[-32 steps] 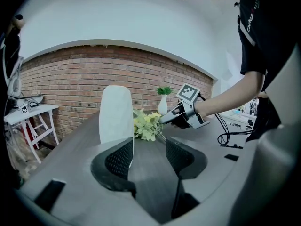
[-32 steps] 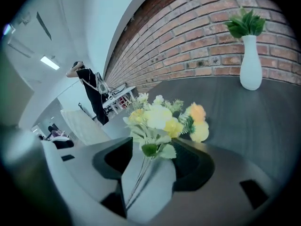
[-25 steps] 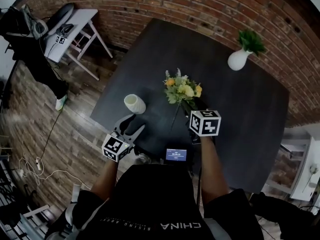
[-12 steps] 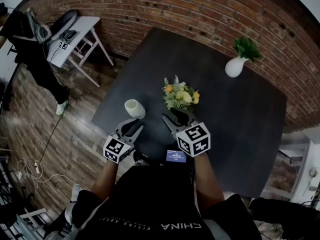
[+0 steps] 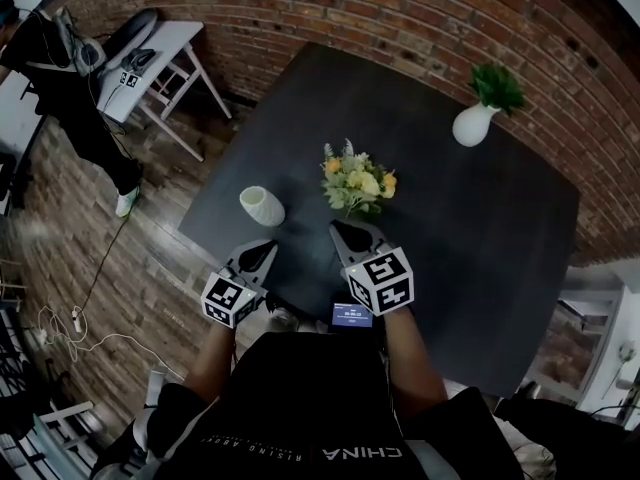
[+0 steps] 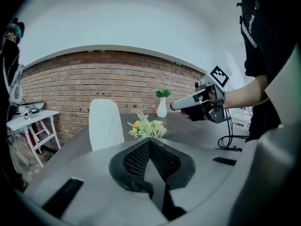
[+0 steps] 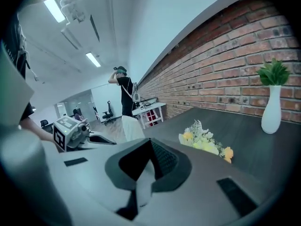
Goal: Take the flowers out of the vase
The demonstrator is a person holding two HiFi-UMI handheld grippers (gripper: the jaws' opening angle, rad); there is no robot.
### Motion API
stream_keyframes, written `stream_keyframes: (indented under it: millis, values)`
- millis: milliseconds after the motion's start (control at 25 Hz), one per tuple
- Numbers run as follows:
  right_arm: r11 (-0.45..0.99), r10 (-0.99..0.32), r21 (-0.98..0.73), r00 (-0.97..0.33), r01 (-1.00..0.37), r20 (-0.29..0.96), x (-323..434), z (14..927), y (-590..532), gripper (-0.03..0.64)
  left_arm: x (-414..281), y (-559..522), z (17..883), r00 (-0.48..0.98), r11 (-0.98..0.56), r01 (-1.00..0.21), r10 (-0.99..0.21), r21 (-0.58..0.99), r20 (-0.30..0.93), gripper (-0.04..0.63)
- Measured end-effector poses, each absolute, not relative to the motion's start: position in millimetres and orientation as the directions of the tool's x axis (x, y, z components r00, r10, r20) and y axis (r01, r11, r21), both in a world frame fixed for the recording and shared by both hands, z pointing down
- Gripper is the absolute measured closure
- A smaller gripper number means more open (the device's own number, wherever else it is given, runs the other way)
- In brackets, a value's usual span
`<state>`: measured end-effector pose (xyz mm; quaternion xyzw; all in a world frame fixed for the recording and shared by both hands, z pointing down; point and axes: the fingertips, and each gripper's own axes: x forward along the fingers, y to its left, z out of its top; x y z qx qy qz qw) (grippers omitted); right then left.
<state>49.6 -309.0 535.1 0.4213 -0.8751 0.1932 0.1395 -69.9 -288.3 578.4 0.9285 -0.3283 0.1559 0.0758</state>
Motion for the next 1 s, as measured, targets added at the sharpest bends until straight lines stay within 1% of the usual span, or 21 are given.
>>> stream_keyframes:
  millis: [400,1000]
  values:
    - [0.521,-0.702,-0.226,-0.564,-0.823,0.435,70,547,-303,0.612,-65,-285,579,0.734,-0.762,-0.645,-0.599,0.054,0.321,0.592]
    - [0.489,-0.712,-0.22,-0.532,-0.844,0.458,78,559,-312,0.611,-61,-290,580,0.747,-0.78,-0.624,-0.582,0.038,0.32,0.592]
